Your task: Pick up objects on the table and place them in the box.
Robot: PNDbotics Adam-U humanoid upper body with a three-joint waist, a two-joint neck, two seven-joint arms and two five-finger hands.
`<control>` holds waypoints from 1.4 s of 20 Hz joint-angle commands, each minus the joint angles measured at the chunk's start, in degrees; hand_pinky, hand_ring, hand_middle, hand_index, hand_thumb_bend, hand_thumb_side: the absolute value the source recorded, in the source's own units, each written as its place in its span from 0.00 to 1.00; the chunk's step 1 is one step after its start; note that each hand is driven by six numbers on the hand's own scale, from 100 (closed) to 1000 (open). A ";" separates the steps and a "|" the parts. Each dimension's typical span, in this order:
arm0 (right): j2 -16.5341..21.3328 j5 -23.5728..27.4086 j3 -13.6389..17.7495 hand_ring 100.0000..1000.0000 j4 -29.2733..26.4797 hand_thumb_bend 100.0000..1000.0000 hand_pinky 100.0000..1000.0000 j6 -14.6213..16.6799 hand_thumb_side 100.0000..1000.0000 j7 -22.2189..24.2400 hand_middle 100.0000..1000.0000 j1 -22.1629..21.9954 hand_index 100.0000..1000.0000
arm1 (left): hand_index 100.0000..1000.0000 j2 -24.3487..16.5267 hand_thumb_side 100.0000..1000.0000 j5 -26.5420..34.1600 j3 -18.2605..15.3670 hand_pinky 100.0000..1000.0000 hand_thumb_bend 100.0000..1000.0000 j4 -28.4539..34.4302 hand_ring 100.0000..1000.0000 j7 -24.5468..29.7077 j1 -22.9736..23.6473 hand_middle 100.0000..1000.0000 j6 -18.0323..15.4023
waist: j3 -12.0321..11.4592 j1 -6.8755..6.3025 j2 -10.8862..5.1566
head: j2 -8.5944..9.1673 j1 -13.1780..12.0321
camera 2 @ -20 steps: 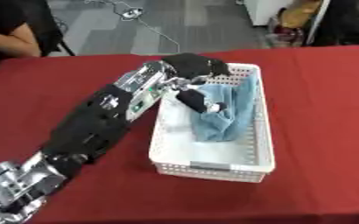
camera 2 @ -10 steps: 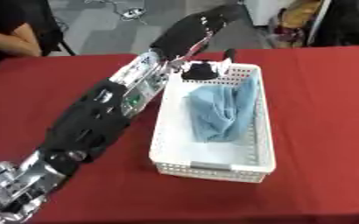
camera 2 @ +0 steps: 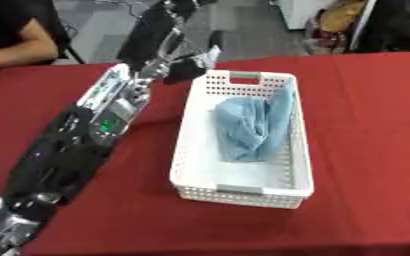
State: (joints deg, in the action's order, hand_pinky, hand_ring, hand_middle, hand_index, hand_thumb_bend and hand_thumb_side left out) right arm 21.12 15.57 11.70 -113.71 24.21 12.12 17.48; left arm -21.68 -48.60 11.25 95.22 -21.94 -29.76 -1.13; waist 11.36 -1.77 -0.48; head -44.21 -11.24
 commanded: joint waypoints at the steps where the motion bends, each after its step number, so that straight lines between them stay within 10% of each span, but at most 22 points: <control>1: 1.02 -0.58 0.89 0.86 -0.89 0.00 0.82 0.07 1.00 -0.69 0.82 0.31 0.94 | 0.79 -4.11 0.51 4.01 -5.60 0.59 0.09 8.75 0.69 -10.42 4.77 0.79 1.05 | -0.35 0.24 -0.27 | 0.09 1.76; 4: 1.24 -1.24 1.39 0.86 -0.89 0.00 0.82 0.19 1.00 -1.27 0.82 -0.02 0.94 | 0.82 -5.01 0.72 10.41 -10.47 0.58 0.00 11.27 0.71 -17.34 12.16 0.84 2.15 | -1.15 0.45 -0.07 | 0.09 2.98; 10: 1.52 -2.30 1.59 0.86 -0.89 0.00 0.82 0.57 1.00 -1.68 0.82 -0.81 0.94 | 0.83 -2.67 0.77 21.08 -18.12 0.52 0.01 13.00 0.69 -21.42 20.37 0.84 1.13 | -2.70 0.89 0.19 | 0.09 3.73; 28: 1.77 -2.26 1.34 0.86 -0.89 0.00 0.82 0.45 1.00 -1.43 0.82 -1.38 0.94 | 0.83 1.27 0.77 22.72 -20.45 0.52 0.00 14.68 0.68 -16.49 21.16 0.84 1.84 | -3.25 0.96 -0.19 | 0.09 2.68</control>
State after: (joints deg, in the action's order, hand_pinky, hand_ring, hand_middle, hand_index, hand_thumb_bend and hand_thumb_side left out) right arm 21.65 13.36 12.86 -113.70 24.68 10.65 15.92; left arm -20.19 -25.52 -8.51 109.46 -38.33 -7.93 0.92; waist 8.10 -0.95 -0.15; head -44.21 -8.54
